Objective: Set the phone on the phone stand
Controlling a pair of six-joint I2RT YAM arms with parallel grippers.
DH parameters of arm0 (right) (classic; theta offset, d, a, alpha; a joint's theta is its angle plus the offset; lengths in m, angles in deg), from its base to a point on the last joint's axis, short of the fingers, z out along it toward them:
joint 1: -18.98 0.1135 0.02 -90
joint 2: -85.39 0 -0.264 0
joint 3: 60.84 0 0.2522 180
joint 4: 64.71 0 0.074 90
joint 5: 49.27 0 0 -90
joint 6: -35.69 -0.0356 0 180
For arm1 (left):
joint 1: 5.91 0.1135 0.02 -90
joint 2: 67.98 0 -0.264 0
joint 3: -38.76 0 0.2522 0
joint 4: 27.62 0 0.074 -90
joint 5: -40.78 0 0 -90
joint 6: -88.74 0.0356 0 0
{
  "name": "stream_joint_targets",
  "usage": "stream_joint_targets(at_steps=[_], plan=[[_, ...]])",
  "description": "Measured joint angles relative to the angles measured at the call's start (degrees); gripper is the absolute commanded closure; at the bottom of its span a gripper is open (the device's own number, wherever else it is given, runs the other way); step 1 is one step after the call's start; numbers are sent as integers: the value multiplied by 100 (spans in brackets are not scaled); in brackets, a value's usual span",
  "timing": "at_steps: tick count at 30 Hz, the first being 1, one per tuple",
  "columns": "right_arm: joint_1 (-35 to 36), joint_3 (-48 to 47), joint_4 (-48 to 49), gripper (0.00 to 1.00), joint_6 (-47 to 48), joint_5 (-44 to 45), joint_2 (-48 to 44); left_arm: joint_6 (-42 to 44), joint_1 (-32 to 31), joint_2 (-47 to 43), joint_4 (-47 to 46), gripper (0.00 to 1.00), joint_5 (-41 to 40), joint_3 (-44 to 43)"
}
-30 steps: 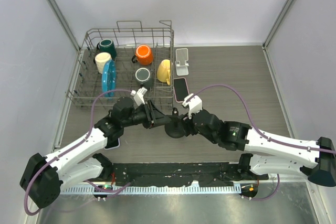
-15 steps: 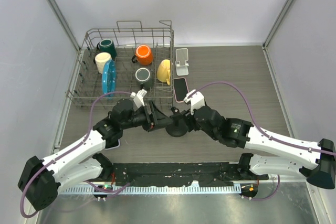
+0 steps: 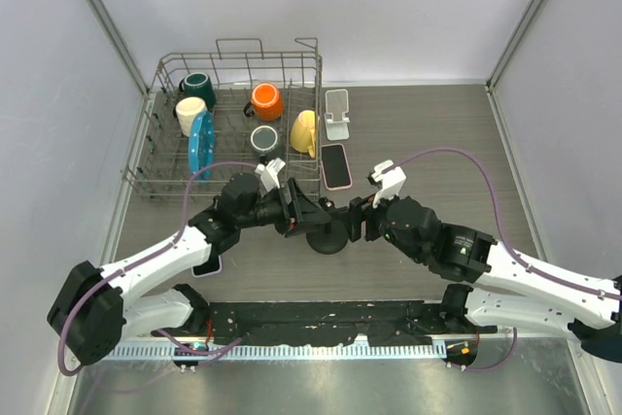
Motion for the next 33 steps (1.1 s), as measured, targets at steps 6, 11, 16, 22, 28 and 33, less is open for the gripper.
stream_joint_targets(at_steps=[6,11,16,22,28,33], plan=[[-2,90,17,32,-319,50,-376,-114,-7,297,-323,57,85,-4],[-2,168,9,31,-442,81,-428,-214,-4,378,-509,71,109,0],[-2,225,-2,31,-511,85,-415,-221,0,487,-758,89,125,50],[-2,238,-15,31,-640,39,-422,-236,28,809,-1478,100,212,157],[-2,330,2,31,-763,-7,-522,-302,55,1062,-2079,100,275,249],[-2,378,15,31,-807,-7,-621,-345,55,1110,-2352,100,278,352]])
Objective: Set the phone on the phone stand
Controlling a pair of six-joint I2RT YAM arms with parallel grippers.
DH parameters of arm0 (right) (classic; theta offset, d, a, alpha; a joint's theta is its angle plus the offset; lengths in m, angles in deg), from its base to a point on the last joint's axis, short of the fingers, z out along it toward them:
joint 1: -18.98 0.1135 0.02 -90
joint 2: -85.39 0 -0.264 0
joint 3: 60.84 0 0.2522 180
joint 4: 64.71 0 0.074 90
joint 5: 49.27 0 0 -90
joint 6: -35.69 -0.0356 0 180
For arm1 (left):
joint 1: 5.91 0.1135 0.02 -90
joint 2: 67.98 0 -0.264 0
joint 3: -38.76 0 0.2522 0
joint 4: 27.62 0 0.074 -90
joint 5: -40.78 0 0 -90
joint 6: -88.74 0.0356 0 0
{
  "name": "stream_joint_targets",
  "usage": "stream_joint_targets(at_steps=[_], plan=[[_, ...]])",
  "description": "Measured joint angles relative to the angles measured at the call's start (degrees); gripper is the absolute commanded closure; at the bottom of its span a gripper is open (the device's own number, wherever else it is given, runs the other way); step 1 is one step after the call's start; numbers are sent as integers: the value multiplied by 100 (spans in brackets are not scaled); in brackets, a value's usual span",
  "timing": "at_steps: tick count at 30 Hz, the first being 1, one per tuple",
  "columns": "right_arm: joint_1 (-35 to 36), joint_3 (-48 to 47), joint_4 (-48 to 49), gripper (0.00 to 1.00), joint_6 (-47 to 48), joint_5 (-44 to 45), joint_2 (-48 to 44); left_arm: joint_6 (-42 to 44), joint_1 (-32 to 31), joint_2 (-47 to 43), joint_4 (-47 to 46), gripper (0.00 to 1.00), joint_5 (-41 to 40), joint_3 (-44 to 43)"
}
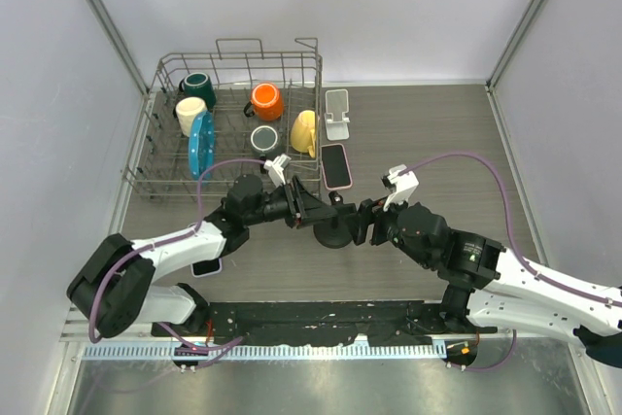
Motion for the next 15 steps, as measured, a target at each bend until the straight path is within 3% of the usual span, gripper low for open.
stream_joint_targets(at_steps=[10,15], plan=[[0,7,0,31,-39,-9,0,-81,0,133,-627,100,-7,214],[0,9,-2,31,-72,-20,-15,22,-2,-155,-13,100,-13,114]])
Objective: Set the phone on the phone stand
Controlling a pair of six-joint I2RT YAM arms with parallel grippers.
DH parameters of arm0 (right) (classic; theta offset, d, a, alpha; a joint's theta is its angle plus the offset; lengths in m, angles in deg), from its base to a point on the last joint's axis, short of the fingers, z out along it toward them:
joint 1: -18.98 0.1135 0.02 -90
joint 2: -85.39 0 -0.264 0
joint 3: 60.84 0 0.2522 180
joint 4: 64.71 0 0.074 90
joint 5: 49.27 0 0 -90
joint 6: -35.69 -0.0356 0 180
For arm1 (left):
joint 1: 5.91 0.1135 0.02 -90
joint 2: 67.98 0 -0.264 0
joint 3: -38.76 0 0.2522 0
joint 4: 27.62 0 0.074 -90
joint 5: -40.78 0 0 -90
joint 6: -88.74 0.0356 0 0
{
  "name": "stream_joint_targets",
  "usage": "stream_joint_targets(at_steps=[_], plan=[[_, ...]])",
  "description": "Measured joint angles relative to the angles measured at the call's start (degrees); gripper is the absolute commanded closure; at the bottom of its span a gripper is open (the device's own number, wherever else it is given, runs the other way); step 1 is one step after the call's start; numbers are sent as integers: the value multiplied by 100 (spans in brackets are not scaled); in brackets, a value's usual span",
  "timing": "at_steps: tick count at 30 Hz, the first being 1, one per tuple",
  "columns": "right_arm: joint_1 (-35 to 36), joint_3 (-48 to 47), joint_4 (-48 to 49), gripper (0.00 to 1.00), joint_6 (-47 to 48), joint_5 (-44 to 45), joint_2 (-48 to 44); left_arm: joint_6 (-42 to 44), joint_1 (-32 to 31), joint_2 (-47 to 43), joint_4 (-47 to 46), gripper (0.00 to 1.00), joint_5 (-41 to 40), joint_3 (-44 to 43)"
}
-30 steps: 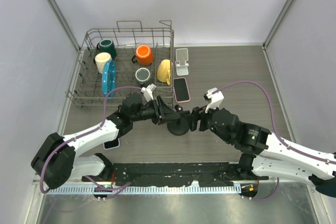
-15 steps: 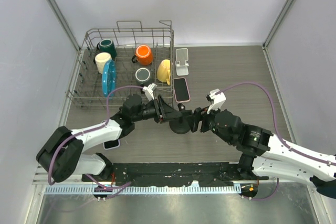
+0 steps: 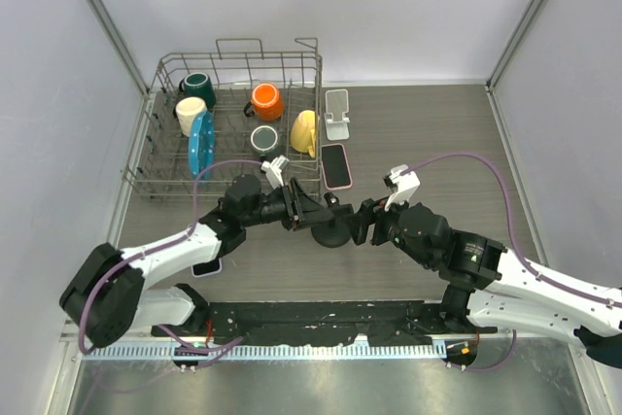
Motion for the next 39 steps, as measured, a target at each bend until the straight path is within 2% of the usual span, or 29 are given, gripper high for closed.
stream_joint_targets(at_steps=[6,9,17,18,19,20,21,23,25,27,31,34,36,39], plan=[[0,0,0,31,-13,4,-160,726,-28,-846,2468,100,-96,-656],[0,2,2,31,-17,2,-149,927,-42,-1202,3158,100,-72,-710],[0,15,2,31,-61,-70,-46,1040,-24,-1163,2837,100,332,-494],[0,15,2,31,-63,-72,-48,1071,-22,-1128,2811,97,378,-494],[0,15,2,31,-70,-74,-48,1137,-13,-1108,2824,76,415,-505],[0,15,2,31,-74,-74,-50,1233,11,-1093,2907,66,459,-553],[0,17,0,30,-76,-74,-61,1349,55,-1088,3042,47,457,-623],[0,35,-4,31,-83,-76,-125,1545,153,-1102,3305,33,468,-715],[0,70,-2,30,-96,-74,-214,1759,319,-1156,3624,12,428,-734],[0,111,-2,31,-98,-70,-302,2002,538,-1222,4116,1,328,-741],[0,127,-7,30,-96,-68,-345,2544,798,-1475,5375,0,11,-1088],[0,127,-7,30,-94,-63,-348,3077,892,-1751,6489,0,-551,-1867],[0,131,-7,30,-92,-61,-350,3331,925,-2011,7066,0,-1180,-2404],[0,199,2,30,-92,-57,-387,3386,931,-2465,7785,0,-2564,-2909]])
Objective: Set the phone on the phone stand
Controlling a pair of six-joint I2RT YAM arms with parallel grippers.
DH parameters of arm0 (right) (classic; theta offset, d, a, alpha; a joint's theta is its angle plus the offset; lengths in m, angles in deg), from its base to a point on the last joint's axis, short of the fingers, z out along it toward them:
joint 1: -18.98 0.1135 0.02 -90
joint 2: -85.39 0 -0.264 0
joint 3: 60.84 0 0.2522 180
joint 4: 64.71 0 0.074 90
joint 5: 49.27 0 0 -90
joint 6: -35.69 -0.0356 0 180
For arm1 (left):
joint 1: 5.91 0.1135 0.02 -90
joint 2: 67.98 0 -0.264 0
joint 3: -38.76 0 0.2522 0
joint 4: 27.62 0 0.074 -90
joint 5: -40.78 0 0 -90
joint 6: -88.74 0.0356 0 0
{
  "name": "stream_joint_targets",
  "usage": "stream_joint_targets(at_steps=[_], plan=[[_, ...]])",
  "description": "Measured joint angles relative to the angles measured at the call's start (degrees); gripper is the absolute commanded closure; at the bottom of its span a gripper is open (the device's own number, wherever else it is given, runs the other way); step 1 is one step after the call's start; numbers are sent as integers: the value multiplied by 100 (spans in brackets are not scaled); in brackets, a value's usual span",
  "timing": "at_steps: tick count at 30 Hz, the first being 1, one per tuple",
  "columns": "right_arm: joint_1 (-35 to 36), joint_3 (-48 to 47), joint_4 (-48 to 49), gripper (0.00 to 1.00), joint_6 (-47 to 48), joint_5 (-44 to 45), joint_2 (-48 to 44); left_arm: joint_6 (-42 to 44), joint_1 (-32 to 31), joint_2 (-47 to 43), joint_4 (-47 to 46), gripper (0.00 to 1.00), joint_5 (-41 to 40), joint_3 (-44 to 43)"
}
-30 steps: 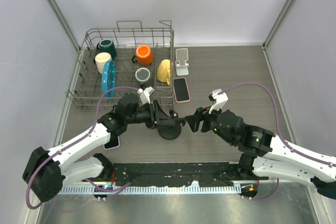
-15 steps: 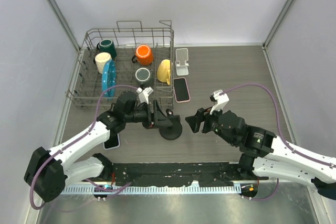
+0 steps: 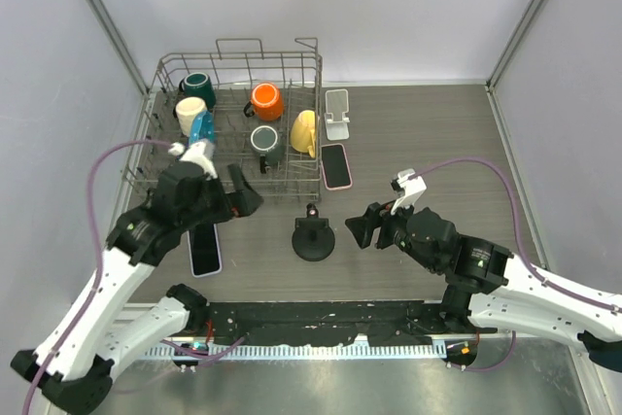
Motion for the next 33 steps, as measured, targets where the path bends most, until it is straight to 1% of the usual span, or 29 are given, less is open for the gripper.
stream_joint_targets(at_steps=[3,5,6,7,11,14,18,23,25,30,33], plan=[[0,125,2,30,2,-4,-63,-330,28,-380,754,0,-1567,-28],[0,184,2,30,9,-9,-83,-667,59,-487,1169,0,-2258,57],[0,192,0,30,17,-13,-83,-992,72,-507,1390,0,-2675,195],[0,192,2,30,24,-13,-83,-1058,83,-507,1440,0,-2758,232],[0,192,-4,30,48,-13,-168,-2103,131,-732,1637,0,-3523,850],[0,192,-24,30,42,-11,-407,-2752,221,-1010,1637,0,-3915,1408],[0,195,-146,30,-20,-7,-879,-3222,542,-1056,1585,0,-4144,1762],[0,205,-267,30,-87,0,-1316,-3314,1231,-769,1178,0,-4100,2105],[0,205,-319,30,-85,7,-1314,-3281,1600,-713,949,0,-3930,2304],[0,205,-501,30,-87,20,-1311,-3128,2935,-496,487,0,-3180,2953],[0,205,-588,30,-101,20,-1355,-3051,3351,-483,133,0,-2638,3287]])
